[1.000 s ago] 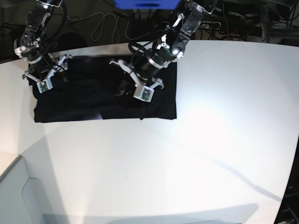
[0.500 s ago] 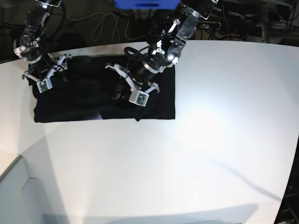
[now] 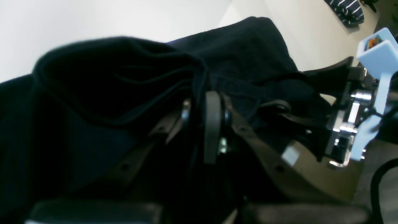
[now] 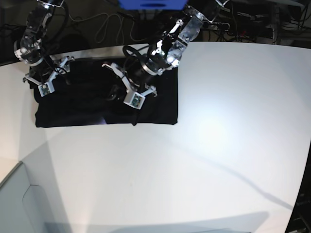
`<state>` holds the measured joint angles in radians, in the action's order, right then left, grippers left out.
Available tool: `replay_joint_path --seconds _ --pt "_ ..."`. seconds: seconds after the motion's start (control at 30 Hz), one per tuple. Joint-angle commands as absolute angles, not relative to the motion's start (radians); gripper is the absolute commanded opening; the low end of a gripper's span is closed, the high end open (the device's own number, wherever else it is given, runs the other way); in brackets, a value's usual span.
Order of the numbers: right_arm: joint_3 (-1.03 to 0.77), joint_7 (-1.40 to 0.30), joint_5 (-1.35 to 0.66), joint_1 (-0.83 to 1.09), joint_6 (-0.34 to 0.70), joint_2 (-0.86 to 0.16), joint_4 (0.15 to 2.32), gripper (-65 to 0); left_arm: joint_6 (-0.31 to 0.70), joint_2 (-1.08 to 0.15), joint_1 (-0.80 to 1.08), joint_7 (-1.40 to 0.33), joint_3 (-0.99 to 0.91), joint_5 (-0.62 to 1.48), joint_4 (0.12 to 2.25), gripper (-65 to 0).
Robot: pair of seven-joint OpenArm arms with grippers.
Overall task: Fold the T-shirt properly
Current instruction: 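Fold the strip end held by the left gripper toward the right gripper, then release the folded end and lift the left gripper away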
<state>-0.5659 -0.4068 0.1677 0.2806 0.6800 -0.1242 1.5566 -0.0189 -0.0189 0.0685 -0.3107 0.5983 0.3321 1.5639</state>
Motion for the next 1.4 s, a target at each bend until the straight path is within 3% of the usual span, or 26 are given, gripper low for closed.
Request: replay_joint_path --seconds 0.0,0.03,0.2,0.27,0.53,0.83,1.0,1.37 --pt "-0.570 -0.452 0.208 0.288 0.698 -0.134 1.560 -18.0 -0.010 -0.007 0.051 -0.289 0.601 0.343 1.583 -65.0" --pt "-0.570 -0.452 0.208 0.288 0.698 -0.134 1.560 -18.0 -0.010 -0.007 0.048 -0.289 0.602 0.344 1.583 -65.0" --pt "-0.570 -0.452 0.208 0.288 0.698 -0.134 1.561 -18.0 -0.010 -0.007 0.054 -0.291 0.604 0.348 1.587 -43.5" --pt "-0.570 -0.452 0.208 0.288 0.698 -0.134 1.561 -18.0 -0.010 -0.007 0.054 -0.291 0.613 0.348 1.593 -40.4" --pt "-0.570 -0.453 0.208 0.288 0.698 -0.134 1.561 -18.0 -0.010 -0.030 0.067 -0.288 0.662 0.348 1.662 -40.4" --pt "-0.570 -0.447 0.208 0.280 0.698 -0.134 1.563 -18.0 -0.005 -0.068 0.171 -0.289 0.344 0.348 1.802 -40.3" --pt "-0.573 -0.447 0.208 0.285 0.698 -0.134 1.629 -17.8 -0.002 -0.056 0.137 -0.289 0.341 0.348 1.712 -40.3" --pt "-0.575 -0.447 0.208 0.309 0.698 -0.131 1.828 -17.7 -0.008 0.042 -0.094 -0.280 0.550 0.346 1.362 -40.3"
